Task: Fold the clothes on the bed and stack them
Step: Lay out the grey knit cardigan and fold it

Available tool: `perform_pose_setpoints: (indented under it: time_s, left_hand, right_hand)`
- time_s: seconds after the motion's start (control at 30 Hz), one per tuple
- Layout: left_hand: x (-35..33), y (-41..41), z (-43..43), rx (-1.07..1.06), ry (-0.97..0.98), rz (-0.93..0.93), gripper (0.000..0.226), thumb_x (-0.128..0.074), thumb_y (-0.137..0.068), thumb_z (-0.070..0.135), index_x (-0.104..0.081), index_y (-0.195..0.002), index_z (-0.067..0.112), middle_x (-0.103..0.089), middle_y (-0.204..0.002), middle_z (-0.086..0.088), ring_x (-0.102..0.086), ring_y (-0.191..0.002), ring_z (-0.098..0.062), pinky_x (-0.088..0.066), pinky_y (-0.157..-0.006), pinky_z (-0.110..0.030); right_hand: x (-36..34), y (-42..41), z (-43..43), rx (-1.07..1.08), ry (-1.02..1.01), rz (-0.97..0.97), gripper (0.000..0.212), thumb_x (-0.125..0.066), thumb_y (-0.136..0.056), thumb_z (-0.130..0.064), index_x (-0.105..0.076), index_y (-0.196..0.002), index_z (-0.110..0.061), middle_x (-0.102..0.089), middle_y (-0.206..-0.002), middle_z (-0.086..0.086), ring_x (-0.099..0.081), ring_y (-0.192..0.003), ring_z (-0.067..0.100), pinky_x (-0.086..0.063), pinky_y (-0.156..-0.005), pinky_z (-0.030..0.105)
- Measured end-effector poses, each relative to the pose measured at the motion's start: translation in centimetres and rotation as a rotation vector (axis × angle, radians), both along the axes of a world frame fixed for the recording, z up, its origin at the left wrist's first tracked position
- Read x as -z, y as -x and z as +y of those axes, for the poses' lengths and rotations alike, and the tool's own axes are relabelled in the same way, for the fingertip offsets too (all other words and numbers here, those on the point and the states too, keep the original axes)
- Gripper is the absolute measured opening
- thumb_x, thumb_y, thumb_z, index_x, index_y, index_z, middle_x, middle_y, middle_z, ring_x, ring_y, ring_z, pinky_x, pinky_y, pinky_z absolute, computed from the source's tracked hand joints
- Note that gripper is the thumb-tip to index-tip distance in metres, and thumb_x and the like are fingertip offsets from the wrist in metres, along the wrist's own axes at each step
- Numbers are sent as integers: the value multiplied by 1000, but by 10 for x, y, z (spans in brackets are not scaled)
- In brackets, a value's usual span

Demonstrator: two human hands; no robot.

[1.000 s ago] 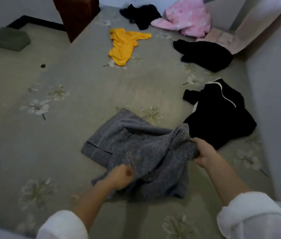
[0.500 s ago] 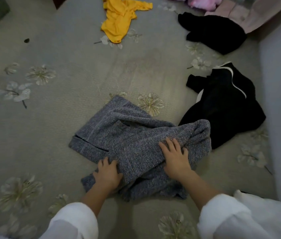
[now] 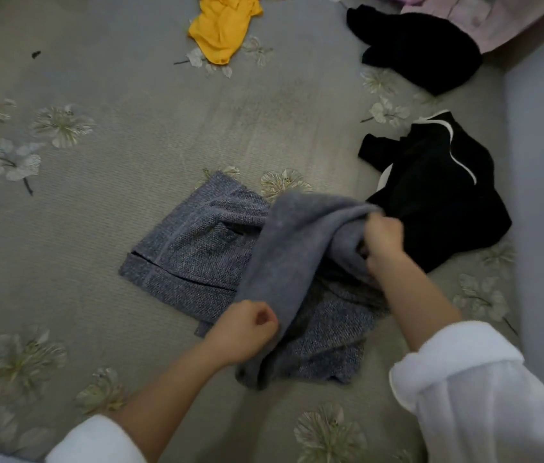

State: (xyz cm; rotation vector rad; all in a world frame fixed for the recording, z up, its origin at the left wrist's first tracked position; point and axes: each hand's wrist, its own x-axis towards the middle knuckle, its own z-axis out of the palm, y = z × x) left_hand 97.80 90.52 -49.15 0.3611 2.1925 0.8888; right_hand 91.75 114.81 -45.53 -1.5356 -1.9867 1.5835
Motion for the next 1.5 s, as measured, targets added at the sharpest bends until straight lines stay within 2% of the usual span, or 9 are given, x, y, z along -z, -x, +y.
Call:
perform_pose_setpoints:
  time_s: [0.2,0.37,0.43,0.53,0.7,0.8,1.0,1.2,1.5]
  left_hand:
    - [39,-19,12,5,264,-68,38,-57,-87,30,-51,-122,17,-52,-122,-6,-49,-114,-24,-43,-92,-34]
    - [65,-30,15,-189,441,-45,103,-69,-81,37,8,-148,26,8,-152,-6,1,-140,-34,-19,-110,-58]
    - [71,-28,15,-240,462,-50,95,-69,-82,32,-2,-149,21,-15,-149,-13,-18,-137,-36,-28,-107,-51]
    - [68,-17,3,-133,209,-258,18,-68,-74,19,-62,-92,19,-63,-86,-4,-61,-84,-19,-43,-70,-28]
    - [30,-3,-15,336,35,-566,13,-59,-57,14,-54,-51,24,-50,-69,-3,-47,-65,-14,-38,-61,-27]
    - [19,-7,-21,374,88,-640,21,-58,-67,6,-68,-73,23,-53,-85,-4,-46,-77,-15,-36,-67,-27]
    - [-14,-29,-16,197,140,-792,40,-53,-89,18,-58,-126,32,-64,-115,9,-60,-101,-5,-41,-91,-30]
    - [-26,-75,-14,-493,-185,-349,66,-58,-93,19,-23,-149,16,-37,-146,-7,-44,-126,-26,-40,-103,-40]
    - [-51,-134,-11,-383,-291,-399,21,-50,-94,12,-68,-106,11,-70,-107,-12,-66,-98,-24,-51,-89,-34]
  right_hand:
    - [-17,-33,66,493,19,140,30,-38,-99,-11,-44,-127,-1,-55,-122,19,-59,-106,26,-48,-84,33]
    - [34,-93,29,-445,-497,-244,28,-54,-86,-2,-57,-114,-3,-57,-110,10,-55,-103,26,-36,-83,26]
    - [60,-103,14,-822,-535,-491,48,-57,-84,-6,-49,-131,-11,-49,-134,9,-45,-121,23,-35,-97,35]
    - [83,-101,2,-1078,-538,-705,87,-60,-83,-11,-9,-152,-27,-6,-160,-3,-1,-147,22,-11,-115,53]
    - [84,-89,9,-1229,-648,-876,49,-46,-92,-11,-38,-137,-28,-23,-155,8,-10,-146,32,-14,-112,59]
    - [55,-82,22,-1186,-462,-693,29,-44,-88,-4,-52,-110,-20,-62,-118,13,-57,-108,31,-46,-87,39]
    - [-54,-92,27,-1042,-162,-148,28,-52,-87,4,-56,-85,-23,-64,-78,-5,-59,-70,11,-45,-64,31]
    - [-131,-159,-3,-1169,24,180,4,-63,-87,0,-61,-86,-3,-64,-81,11,-59,-78,13,-46,-73,27]
    - [-130,-245,2,-1184,237,-25,13,-61,-87,6,-65,-83,-6,-66,-78,0,-59,-72,5,-46,-69,18]
